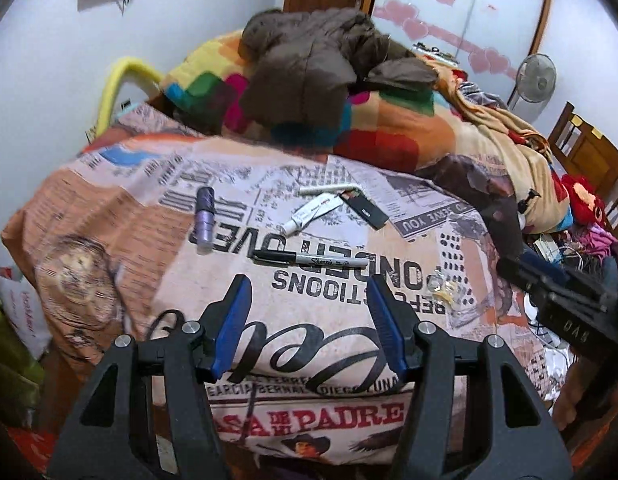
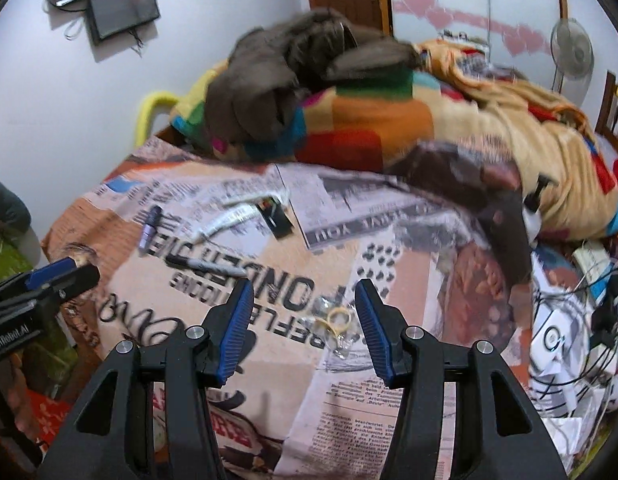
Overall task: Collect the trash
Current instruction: 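Move both open tools back over the items on the bed, then grasp the black marker with the left tool while right grasps the clear plastic bag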
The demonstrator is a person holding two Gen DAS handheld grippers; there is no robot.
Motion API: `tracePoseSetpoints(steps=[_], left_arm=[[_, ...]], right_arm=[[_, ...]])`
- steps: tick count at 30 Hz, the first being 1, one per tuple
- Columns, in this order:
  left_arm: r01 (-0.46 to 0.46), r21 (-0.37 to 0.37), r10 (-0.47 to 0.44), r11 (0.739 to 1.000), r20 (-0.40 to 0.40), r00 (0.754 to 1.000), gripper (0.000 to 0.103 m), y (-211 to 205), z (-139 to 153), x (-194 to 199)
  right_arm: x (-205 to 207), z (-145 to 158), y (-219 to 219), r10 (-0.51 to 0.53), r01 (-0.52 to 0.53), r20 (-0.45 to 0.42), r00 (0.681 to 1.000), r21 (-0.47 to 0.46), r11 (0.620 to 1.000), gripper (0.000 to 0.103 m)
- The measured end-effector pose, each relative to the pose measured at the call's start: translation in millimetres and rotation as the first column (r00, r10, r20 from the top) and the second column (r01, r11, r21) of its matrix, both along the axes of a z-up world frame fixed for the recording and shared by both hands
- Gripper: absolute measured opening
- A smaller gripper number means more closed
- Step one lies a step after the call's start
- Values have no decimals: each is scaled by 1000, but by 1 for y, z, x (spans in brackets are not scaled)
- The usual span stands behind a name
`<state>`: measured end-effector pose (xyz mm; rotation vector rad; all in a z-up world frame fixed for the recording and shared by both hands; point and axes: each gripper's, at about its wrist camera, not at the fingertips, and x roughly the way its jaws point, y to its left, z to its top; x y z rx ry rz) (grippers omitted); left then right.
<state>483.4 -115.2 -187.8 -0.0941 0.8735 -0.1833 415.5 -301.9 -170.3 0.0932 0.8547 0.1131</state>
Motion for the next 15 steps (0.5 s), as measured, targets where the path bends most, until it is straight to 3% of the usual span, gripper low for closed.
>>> tracePoseSetpoints(steps=[8, 15], left_arm=[[-39, -22, 37, 999, -100, 994, 59, -10, -48, 46], [-119, -78, 105, 990, -164, 981, 59, -24, -79, 83]], right_arm=[[20, -51, -15, -24, 25, -110, 994, 7, 1000, 49], [31, -66, -34, -50, 51, -134, 990, 6, 999, 49]])
